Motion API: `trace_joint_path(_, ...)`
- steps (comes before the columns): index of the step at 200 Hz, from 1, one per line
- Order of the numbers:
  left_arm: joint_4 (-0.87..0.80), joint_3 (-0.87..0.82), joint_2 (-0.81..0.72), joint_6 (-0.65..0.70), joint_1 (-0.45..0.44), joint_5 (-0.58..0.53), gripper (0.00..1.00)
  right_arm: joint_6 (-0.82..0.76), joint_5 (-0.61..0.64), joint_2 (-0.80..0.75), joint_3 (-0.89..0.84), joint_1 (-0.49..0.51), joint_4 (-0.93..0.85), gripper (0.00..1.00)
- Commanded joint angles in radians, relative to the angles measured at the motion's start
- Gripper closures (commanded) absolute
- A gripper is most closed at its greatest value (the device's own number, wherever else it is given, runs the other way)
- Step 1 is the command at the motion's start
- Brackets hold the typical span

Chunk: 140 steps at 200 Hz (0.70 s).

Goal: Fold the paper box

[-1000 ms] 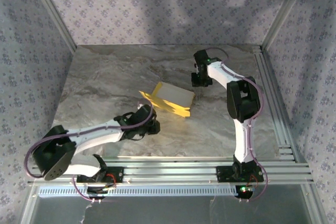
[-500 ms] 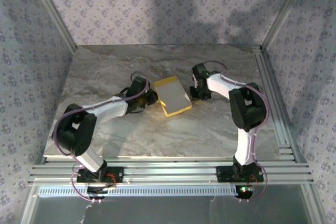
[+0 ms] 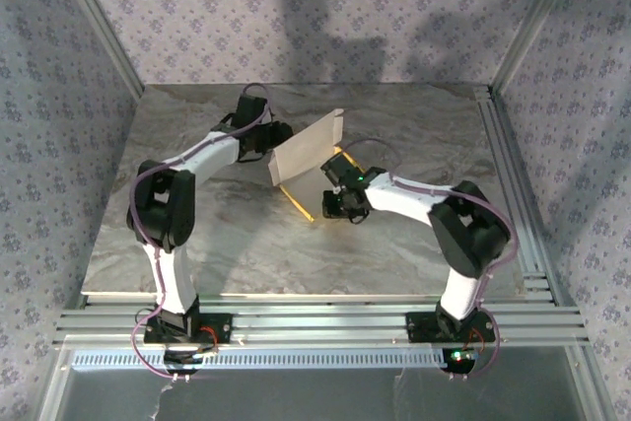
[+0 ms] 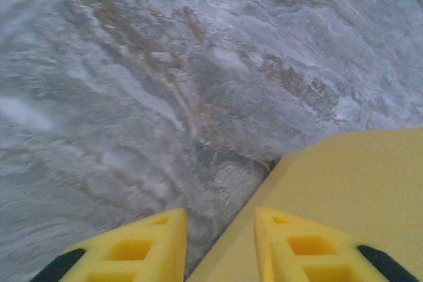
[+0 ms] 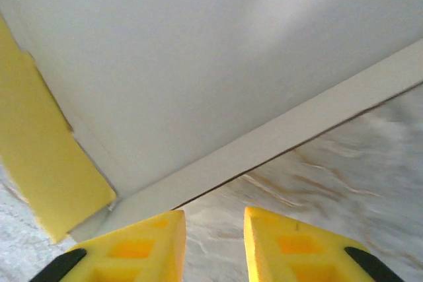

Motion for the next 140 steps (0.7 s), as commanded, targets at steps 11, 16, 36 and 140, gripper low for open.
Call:
trace_joint_path(11, -0.104, -0.114, -0.256, 0.024, 0.062, -0.142, 0.59, -0.083, 0.104, -0.203, -0.036, -0.118, 0.006, 0.64)
trace_joint_path(16, -0.109, -0.138, -0.303, 0.019, 0.064, -0.146, 0.59, -0.113, 0.086, -0.214, -0.034, -0.151, 0.009, 0.64)
trace_joint_path(36, -0.126, -0.250, -0.467, -0.001, 0.033, -0.113, 0.58, -0.206, -0.014, -0.219, -0.008, -0.290, 0.027, 0.62)
trace_joint_path(140, -0.452, -0.195, -0.353, 0.510, 0.017, 0.109, 0.42, -0.651, -0.353, 0.221, 0.591, -0.440, -0.179, 0.48)
